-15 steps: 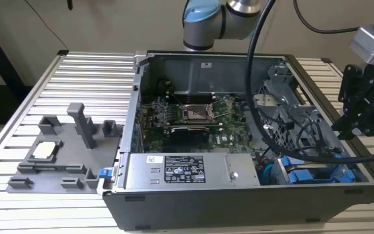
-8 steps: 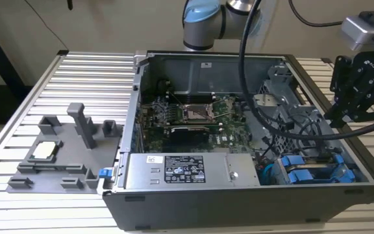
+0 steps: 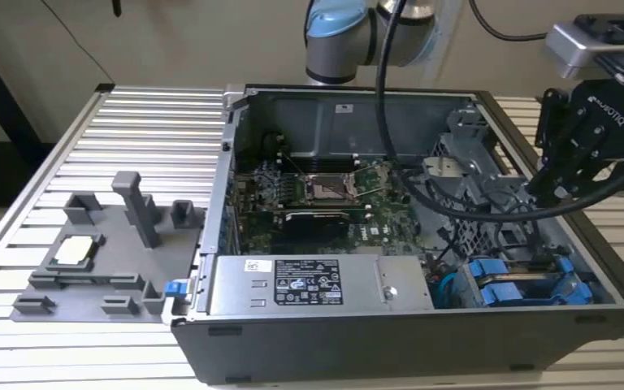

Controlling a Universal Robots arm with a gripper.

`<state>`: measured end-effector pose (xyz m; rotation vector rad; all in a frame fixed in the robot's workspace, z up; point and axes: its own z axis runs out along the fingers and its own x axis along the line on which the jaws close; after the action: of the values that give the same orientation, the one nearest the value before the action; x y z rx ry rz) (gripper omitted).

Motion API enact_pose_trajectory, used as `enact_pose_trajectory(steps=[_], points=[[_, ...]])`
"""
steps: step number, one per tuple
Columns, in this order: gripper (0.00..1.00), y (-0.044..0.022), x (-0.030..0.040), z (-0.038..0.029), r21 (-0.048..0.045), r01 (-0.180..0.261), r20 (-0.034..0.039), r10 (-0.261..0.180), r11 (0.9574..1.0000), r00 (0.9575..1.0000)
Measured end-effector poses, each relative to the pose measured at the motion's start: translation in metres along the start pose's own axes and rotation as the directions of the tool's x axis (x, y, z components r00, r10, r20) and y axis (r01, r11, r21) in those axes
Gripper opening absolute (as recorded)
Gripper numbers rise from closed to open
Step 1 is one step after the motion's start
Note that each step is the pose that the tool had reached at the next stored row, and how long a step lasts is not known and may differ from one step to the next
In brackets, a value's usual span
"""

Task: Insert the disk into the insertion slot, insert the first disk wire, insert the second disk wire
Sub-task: 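Insert the second disk wire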

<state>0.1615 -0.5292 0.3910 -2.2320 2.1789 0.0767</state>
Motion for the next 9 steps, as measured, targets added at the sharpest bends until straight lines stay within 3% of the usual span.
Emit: enact_pose_trajectory(steps=[9], points=[[0.27,0.0408,-0.0027,0.0022,0.0024,0.0,0.0,0.0,1.0,1.0]])
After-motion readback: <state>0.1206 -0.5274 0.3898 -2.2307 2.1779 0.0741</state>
